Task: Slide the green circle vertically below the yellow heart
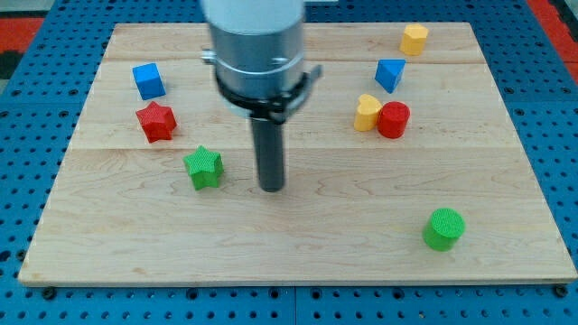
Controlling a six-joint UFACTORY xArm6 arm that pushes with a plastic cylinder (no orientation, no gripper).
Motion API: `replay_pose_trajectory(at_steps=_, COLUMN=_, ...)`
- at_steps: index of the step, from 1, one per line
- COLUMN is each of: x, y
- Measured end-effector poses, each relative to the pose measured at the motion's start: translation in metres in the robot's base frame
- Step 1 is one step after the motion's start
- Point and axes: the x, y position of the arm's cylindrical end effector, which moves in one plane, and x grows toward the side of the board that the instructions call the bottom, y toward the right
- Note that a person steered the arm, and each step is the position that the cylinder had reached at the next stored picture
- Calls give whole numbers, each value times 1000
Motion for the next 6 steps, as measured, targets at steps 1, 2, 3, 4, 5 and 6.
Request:
replay_pose_trajectory(at_steps=1, x=68, y=113)
replay_pose_trajectory(at_steps=2, x=110, y=111)
replay_pose_trajectory(at_steps=3, x=108, y=201)
replay_pose_trajectory(at_steps=4, x=85, y=216)
replay_pose_trajectory(at_steps=5, x=64, y=184)
replay_pose_trajectory(at_steps=6, x=46, y=113)
